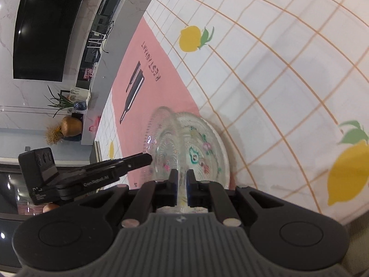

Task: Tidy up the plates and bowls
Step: 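Carry the second glass plate with both grippers over the plate stack, then lower the glass plate onto the stack and open both grippers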

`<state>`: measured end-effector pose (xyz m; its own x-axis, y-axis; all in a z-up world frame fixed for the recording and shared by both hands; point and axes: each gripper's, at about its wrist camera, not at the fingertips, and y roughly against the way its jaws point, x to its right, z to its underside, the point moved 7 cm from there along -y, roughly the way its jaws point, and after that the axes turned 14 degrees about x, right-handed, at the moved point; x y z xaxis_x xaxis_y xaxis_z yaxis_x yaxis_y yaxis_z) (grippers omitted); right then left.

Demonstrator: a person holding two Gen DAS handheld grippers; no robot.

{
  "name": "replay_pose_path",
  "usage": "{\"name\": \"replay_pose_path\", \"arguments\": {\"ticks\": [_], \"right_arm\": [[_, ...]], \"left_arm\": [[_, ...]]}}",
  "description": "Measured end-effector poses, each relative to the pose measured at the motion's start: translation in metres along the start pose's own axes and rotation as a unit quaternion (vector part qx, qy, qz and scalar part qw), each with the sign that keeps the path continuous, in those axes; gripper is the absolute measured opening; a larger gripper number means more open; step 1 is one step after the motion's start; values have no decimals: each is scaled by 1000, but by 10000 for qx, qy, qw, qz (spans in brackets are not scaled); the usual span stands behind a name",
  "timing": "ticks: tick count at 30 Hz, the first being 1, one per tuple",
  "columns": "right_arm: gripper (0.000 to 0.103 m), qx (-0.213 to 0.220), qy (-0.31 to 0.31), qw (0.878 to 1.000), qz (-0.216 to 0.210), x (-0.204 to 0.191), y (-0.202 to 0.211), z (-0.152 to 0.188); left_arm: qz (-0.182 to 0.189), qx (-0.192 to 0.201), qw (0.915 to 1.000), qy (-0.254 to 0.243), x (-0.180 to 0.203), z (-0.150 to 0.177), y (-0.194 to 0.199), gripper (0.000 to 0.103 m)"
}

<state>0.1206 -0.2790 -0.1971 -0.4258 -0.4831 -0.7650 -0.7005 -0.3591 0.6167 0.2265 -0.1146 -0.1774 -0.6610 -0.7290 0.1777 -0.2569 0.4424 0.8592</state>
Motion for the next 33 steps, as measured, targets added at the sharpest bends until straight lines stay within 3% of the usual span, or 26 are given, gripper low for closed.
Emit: {"name": "replay_pose_path", "arguments": {"ticks": [8,14,18,20,23,27,31,33], "right_arm": [[6,-191,13,9994,273,19,-6,8],[10,-216,664,9960,555,2,-4,9],[39,-223,1142,9909,679,-17,-2,13],[45,-233,1443,9857,838,-25,-2,18],[62,-217,1720,9795,1021,-34,0,21],[61,-26,2003,9747,994,-43,8,18],[62,209,2441,9621,1197,-47,17,10],[72,129,2617,9582,1149,-54,18,10]], "left_arm": [[-103,-141,9994,-288,12,1,-5,22],[-420,-74,9975,-567,23,0,-7,28],[-856,45,9911,-1020,33,1,-7,45],[-1017,111,9871,-1228,38,2,-6,47],[-1143,165,9837,-1375,41,4,-6,51],[-1043,223,9849,-1366,43,5,-8,53],[-1202,280,9851,-1199,39,2,-3,53],[-1319,583,9847,-981,37,-2,9,53]]}}
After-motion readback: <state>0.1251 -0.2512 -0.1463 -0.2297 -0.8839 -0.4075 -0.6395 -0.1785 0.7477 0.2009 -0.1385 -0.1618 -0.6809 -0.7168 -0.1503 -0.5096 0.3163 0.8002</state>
